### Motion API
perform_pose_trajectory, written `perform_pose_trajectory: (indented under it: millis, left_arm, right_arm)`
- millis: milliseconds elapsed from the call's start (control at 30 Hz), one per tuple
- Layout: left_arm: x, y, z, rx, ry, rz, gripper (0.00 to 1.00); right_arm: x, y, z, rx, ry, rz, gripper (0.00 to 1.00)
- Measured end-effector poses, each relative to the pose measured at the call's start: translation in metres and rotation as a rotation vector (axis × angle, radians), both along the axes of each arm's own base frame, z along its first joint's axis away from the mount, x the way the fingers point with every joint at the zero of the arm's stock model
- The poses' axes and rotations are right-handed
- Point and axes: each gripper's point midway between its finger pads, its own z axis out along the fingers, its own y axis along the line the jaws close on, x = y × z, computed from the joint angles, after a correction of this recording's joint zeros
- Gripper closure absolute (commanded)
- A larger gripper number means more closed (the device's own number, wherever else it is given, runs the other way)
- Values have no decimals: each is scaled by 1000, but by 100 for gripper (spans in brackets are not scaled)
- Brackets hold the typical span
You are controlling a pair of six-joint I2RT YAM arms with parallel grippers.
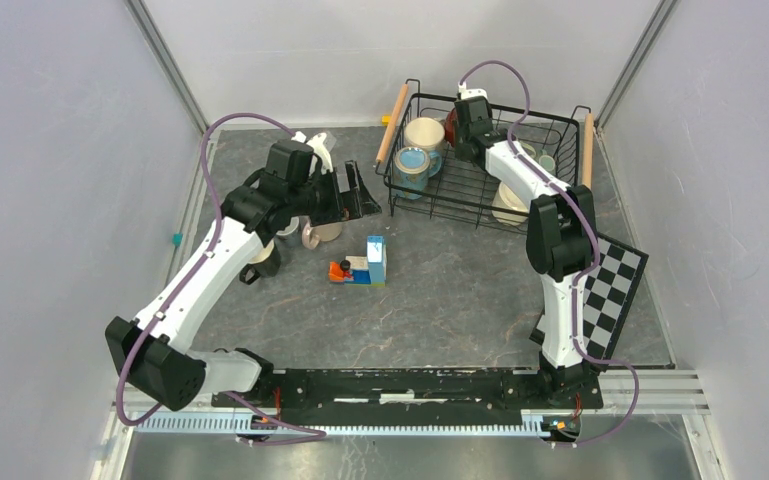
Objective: Unload the cups from the dish rack
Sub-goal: Unload the cup from the dish rack.
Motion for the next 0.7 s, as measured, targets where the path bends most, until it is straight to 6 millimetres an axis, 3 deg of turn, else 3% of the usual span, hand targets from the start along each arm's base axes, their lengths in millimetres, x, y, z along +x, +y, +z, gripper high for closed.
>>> perform_pose_trajectory:
  millis: [700]
  left_arm:
    - [-1, -3, -4, -9, 11, -16, 0]
  right_arm:
    - [-3, -1, 19, 0, -22, -1, 100]
